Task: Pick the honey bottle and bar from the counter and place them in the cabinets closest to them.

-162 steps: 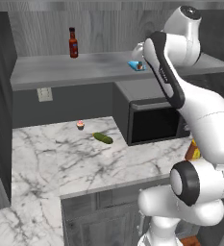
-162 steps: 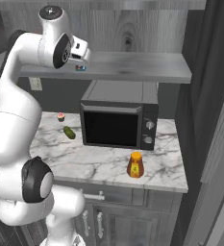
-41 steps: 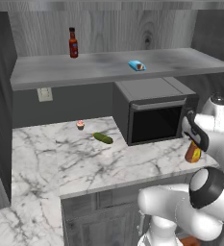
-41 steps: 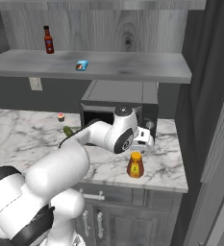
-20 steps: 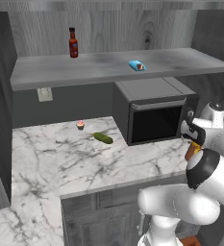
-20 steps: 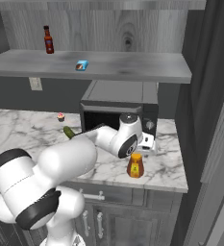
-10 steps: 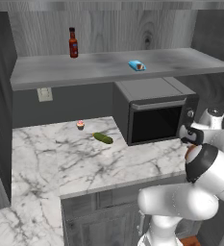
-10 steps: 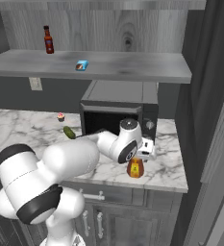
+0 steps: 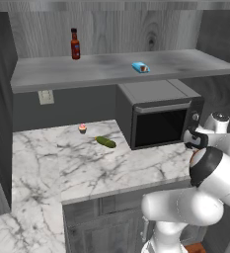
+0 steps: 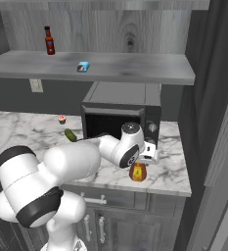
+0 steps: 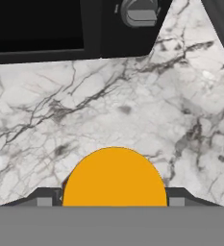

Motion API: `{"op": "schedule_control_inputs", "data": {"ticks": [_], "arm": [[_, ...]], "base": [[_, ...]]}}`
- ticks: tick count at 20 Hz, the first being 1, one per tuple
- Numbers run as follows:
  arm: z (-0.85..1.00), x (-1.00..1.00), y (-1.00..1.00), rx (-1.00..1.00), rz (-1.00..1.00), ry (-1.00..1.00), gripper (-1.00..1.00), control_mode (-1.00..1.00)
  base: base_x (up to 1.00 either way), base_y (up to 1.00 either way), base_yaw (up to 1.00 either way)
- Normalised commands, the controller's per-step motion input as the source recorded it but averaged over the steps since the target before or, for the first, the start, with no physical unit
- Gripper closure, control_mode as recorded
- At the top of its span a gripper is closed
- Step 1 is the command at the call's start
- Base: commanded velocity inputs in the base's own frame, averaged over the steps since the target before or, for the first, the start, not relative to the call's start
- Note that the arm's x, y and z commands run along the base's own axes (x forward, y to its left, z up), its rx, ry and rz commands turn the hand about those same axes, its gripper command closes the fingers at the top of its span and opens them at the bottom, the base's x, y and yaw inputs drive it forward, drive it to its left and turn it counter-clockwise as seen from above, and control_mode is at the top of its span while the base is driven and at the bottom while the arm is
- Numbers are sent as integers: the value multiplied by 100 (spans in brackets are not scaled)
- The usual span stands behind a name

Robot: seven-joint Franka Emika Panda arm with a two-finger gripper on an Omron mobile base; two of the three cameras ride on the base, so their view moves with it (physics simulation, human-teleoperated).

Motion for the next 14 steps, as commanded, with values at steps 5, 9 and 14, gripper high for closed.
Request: {"op": "schedule_control_inputs", "data": {"ticks": [5,9,14], "arm": [[17,0,0,1,-3,2,100,-100],[34,-6,0,1,-8,5,100,-100],[41,-22,0,2,-11,7,100,-100]], "base": [[0,0,0],[0,0,0],[0,0,0]]}}
